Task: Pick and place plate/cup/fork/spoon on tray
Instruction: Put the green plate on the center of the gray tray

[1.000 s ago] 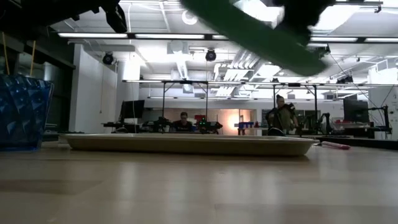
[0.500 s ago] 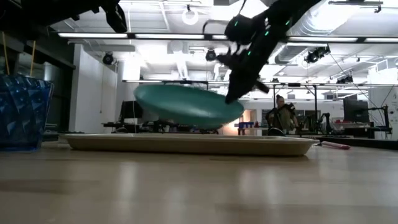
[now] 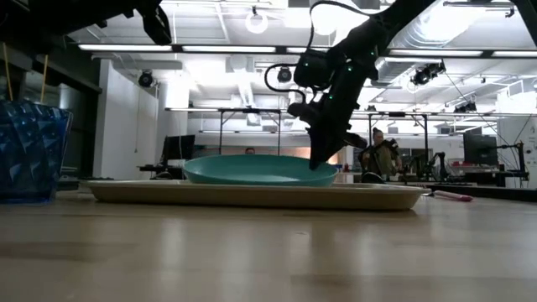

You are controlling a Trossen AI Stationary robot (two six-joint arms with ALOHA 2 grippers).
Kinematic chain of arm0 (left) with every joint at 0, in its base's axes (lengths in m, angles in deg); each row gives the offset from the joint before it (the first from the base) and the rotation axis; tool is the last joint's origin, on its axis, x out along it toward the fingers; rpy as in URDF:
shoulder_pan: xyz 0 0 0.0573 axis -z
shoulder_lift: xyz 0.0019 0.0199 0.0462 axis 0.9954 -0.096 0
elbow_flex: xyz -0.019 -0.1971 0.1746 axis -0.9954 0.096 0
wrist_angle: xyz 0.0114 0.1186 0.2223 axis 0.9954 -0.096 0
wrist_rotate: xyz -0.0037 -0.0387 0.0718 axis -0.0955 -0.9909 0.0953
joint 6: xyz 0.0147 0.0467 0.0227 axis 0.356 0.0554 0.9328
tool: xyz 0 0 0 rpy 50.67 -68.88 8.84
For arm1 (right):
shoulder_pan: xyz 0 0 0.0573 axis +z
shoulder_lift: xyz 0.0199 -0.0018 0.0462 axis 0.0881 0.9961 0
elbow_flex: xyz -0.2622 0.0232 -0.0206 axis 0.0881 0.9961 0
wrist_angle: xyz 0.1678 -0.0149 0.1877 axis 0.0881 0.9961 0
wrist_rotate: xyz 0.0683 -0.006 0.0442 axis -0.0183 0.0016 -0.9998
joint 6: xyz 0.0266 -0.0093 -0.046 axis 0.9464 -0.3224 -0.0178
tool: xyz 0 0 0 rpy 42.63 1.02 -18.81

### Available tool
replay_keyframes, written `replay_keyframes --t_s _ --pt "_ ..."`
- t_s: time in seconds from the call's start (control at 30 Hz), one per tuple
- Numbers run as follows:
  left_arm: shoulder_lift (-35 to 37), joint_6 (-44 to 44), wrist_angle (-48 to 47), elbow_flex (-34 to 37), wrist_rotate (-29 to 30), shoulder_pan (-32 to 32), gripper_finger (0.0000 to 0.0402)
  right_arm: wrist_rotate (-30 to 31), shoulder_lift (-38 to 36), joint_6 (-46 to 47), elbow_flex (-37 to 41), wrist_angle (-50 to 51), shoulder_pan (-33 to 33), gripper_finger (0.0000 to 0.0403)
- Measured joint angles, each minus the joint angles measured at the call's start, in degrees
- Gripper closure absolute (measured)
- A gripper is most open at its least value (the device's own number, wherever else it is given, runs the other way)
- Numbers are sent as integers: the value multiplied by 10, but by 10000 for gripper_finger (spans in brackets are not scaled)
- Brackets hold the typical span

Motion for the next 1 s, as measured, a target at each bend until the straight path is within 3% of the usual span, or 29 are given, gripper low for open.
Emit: replay_keyframes --t_s 0.13,0.6,0.73,1.0 --pt "0 0 0 0 0 0 401 25 0 9 0 -21 5 403" --pt "0 0 0 0 0 0 401 25 52 15 1 -44 4 398" --pt "0 0 0 0 2 0 401 40 53 7 1 -48 4 371" --pt "0 0 0 0 2 0 401 94 49 -42 -2 -40 3 279"
